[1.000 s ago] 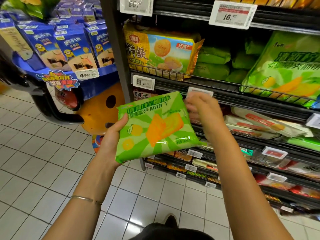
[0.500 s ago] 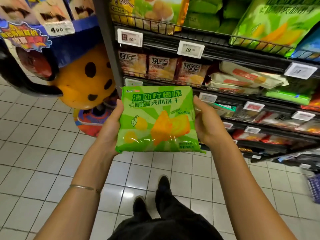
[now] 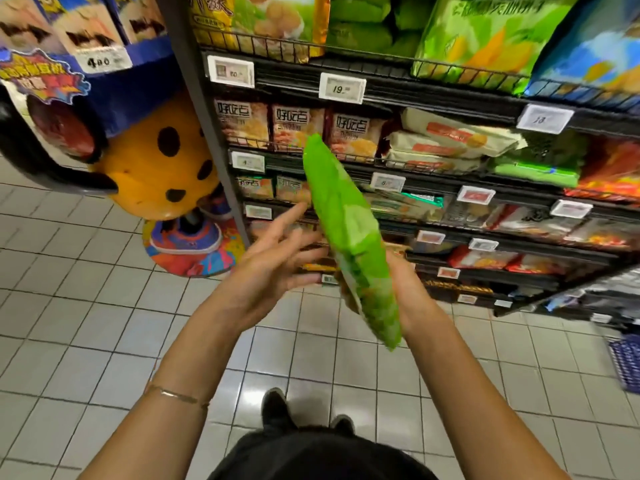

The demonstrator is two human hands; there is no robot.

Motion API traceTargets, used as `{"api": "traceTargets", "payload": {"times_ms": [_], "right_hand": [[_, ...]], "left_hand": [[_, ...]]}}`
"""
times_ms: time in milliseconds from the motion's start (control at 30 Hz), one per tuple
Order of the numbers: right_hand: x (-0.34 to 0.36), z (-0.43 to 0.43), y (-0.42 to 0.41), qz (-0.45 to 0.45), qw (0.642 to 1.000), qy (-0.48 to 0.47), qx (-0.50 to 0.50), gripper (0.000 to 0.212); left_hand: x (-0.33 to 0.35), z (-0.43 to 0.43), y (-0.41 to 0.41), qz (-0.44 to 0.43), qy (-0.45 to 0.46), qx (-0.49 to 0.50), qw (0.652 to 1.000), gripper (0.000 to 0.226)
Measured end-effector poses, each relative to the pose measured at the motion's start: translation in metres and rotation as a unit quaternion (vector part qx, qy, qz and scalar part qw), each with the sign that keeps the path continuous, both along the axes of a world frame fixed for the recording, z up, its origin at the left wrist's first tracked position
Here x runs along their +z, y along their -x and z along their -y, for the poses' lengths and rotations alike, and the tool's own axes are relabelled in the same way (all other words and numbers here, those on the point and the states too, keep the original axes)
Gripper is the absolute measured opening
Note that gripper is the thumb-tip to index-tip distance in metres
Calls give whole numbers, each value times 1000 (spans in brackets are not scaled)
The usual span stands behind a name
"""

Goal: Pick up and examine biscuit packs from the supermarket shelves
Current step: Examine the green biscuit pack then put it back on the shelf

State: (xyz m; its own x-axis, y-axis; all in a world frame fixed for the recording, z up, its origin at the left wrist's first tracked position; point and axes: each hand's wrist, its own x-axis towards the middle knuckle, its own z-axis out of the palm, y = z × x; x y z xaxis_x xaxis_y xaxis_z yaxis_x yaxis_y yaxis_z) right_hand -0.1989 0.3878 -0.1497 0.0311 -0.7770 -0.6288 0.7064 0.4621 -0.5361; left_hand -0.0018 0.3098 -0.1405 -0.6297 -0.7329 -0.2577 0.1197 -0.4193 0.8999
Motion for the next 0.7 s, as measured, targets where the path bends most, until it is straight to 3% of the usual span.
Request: {"api": "traceTargets", "payload": {"times_ms": [100, 200, 367, 533, 700], "right_hand": [[-6, -18, -17, 89, 992, -57, 63, 47], [-14, -39, -22, 135, 985, -55, 87, 44], [-16, -68, -6, 120, 984, -54, 116, 50], [-20, -89, 19, 72, 989, -26, 129, 61], [-26, -105, 40, 42, 990, -22, 129, 63]], "left_hand": [[-5, -21, 32, 83, 83, 77, 990, 105], [-24, -32, 48, 74, 70, 79, 992, 91], [-29, -52, 62, 77, 46, 84, 992, 71], [-23, -72, 76, 63, 34, 116, 991, 82], [-21, -79, 79, 17, 14, 89, 996, 74]]}}
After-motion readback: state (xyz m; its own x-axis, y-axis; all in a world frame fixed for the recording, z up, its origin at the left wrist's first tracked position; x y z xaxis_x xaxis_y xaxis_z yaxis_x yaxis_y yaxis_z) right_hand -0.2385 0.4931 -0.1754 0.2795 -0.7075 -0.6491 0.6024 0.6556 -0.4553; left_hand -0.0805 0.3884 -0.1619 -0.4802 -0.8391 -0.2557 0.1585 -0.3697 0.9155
